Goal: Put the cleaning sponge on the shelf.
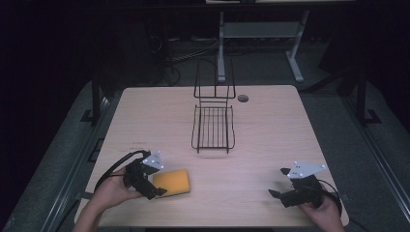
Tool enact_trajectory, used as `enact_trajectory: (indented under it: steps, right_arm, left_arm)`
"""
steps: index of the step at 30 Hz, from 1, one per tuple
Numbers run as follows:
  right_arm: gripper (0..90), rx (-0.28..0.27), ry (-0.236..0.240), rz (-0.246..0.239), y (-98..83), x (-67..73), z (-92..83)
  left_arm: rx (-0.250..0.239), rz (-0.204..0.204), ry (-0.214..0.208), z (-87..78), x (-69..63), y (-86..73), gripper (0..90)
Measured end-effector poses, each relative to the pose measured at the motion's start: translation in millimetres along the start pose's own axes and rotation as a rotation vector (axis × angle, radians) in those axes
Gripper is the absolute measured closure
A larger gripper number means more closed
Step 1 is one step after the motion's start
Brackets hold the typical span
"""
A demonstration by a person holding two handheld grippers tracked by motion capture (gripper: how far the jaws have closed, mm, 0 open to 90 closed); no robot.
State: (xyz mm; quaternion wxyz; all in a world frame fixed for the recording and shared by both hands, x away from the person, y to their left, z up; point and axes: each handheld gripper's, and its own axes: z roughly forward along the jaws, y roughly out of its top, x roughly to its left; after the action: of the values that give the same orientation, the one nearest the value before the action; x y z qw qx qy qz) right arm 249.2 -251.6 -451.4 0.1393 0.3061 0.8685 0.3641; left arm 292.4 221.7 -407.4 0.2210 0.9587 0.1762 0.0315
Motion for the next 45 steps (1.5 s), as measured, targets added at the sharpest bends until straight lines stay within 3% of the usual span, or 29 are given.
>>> enact_trajectory:
  steps: [21,45]
  right_arm:
    - [13.6,0.009,0.005,-0.007,0.0,1.3,-0.1]
    - [13.6,0.015,0.014,-0.013,-0.1,2.2,1.0]
  left_arm:
    - [0.018,0.035,-0.023,17.9,-0.5,15.6,17.2]
    - [0.079,0.054,-0.051,35.7,0.9,22.5,17.2]
